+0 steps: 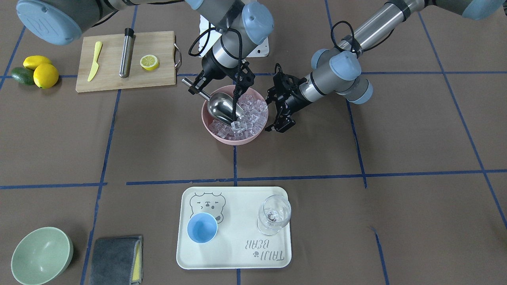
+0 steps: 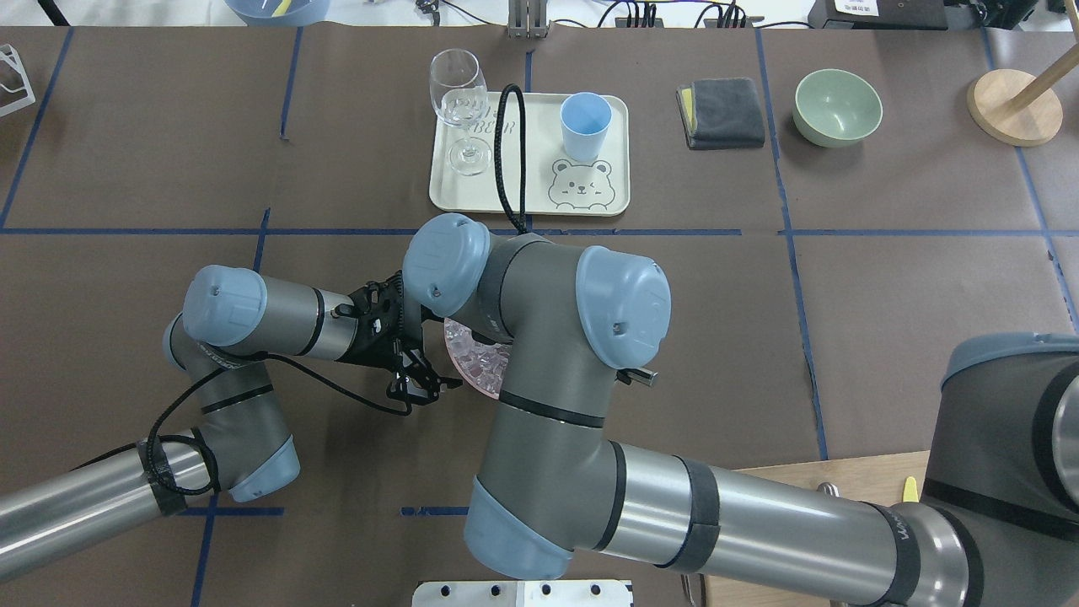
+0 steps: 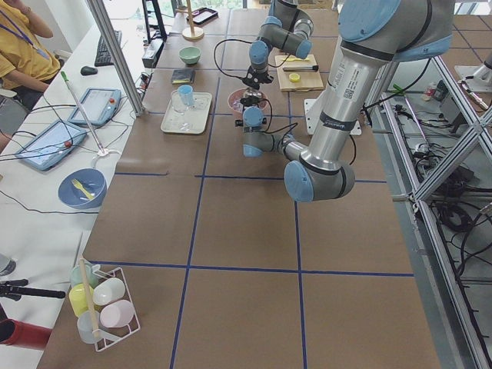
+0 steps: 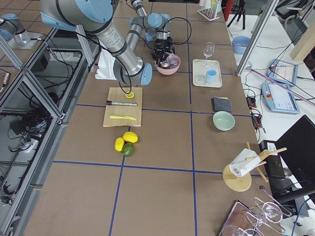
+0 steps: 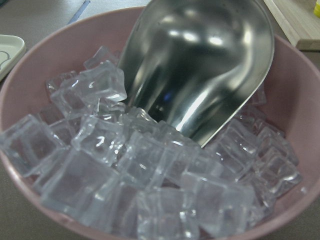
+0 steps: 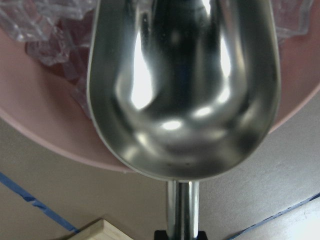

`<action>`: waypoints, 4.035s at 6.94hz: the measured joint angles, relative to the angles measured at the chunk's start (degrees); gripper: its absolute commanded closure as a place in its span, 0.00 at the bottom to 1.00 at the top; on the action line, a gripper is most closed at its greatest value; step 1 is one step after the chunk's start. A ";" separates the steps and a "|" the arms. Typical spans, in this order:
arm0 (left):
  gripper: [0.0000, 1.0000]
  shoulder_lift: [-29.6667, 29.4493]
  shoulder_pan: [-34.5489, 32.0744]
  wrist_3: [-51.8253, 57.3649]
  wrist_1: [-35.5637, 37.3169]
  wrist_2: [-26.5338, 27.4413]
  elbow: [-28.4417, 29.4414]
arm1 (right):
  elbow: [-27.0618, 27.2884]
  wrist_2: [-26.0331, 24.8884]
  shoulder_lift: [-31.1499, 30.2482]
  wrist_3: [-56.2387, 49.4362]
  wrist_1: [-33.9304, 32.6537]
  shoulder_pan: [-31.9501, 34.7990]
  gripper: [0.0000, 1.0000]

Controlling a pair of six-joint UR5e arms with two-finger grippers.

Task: Put ice in cup with scoop
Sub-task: 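Dig the scoop into the ice with the right gripper, left holding the bowl, then lift the ice-filled scoop with the right gripper toward the blue cup, then tilt the scoop over the blue cup with the right gripper to pour ice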

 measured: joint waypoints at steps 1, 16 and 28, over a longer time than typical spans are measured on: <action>0.00 0.00 0.04 -0.02 0.00 0.00 0.02 | 1.51 0.04 -1.25 0.48 1.20 -0.04 1.00; 0.00 -0.07 0.07 -0.03 0.00 0.00 -0.02 | 18.86 7.51 -11.23 10.87 13.57 6.43 1.00; 0.00 -0.18 0.07 0.05 -0.09 0.00 -0.29 | -16.78 12.60 0.64 -11.82 14.79 26.60 1.00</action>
